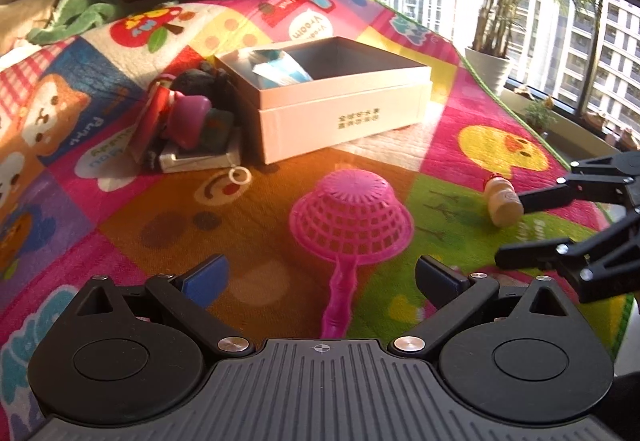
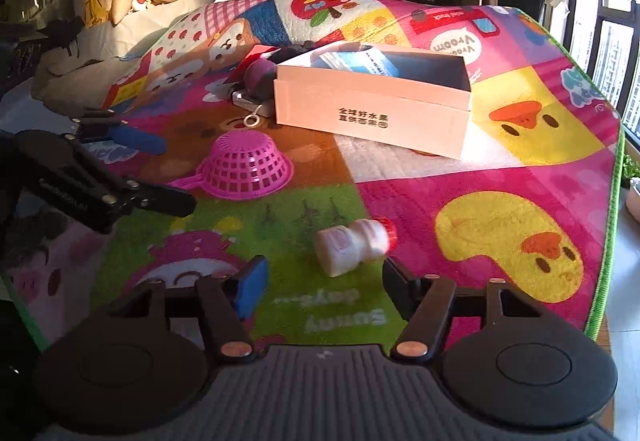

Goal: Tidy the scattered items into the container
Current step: 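Reach the right gripper to the white yogurt bottle and grasp it, then grasp the pink scoop net with the left gripper while right lifts the bottle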

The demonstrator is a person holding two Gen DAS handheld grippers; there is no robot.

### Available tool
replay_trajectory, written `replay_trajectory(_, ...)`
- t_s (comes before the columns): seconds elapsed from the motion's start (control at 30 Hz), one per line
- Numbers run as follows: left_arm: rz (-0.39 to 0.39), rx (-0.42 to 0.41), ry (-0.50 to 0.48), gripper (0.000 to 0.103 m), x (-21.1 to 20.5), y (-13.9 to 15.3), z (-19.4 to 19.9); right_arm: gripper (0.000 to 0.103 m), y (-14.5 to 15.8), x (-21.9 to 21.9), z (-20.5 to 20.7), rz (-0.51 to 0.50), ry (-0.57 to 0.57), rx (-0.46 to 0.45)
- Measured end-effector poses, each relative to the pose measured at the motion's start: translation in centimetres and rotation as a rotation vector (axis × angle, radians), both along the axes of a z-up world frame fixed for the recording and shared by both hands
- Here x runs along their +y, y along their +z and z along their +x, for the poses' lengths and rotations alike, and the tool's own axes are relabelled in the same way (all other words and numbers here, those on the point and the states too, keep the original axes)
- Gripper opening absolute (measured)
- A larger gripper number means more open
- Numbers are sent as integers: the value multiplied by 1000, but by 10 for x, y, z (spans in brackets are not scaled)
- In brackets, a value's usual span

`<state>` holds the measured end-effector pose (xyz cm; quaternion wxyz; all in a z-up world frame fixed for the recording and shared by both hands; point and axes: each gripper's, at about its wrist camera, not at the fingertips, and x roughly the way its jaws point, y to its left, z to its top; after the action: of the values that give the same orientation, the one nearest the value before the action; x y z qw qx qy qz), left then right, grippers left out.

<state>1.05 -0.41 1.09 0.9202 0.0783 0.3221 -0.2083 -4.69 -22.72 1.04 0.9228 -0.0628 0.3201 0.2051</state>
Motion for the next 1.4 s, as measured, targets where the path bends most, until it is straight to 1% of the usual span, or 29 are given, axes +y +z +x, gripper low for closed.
replay_trajectory(0.17,-13,27,40,103,10,-5,3,61,1,25,0,29,68,-10)
replay_trajectory(0.27,-24,37,52,103,16,-7,3,61,5,33,-6,19,101,-44)
replay_trajectory(0.33,-31,34,54,103,18,-8,2,61,9,33,-9,4,97,-68)
replay_trajectory(0.4,-35,32,56,103,18,-8,1,67,14,28,-8,-2,66,-79)
replay_trajectory(0.47,-32,28,58,103,17,-8,1,71,15,23,-6,0,15,-84)
replay_trajectory(0.6,-29,25,57,103,17,-8,0,70,10,16,4,16,-81,-72)
replay_trajectory(0.67,-27,24,57,103,16,-8,0,70,5,15,9,25,-104,-59)
replay_trajectory(0.73,-23,24,52,103,15,-8,0,65,2,15,12,37,-104,-44)
replay_trajectory(0.8,-21,21,14,103,12,-6,-2,53,1,16,13,43,-99,-35)
replay_trajectory(0.83,-17,13,-13,103,8,-3,-3,50,1,17,14,44,-98,-33)
replay_trajectory(0.87,-8,0,-38,103,3,-1,-5,43,1,17,15,43,-100,-32)
replay_trajectory(0.97,28,-31,-102,103,-14,8,-2,43,3,17,17,39,-124,-42)
replay_trajectory(1.03,33,-25,-119,103,-24,11,7,43,5,15,17,43,-132,-48)
replay_trajectory(1.23,74,-1,-138,103,-46,4,25,43,9,8,12,35,-139,-57)
replay_trajectory(1.4,71,28,-120,103,-48,-3,30,43,8,3,9,39,-148,-50)
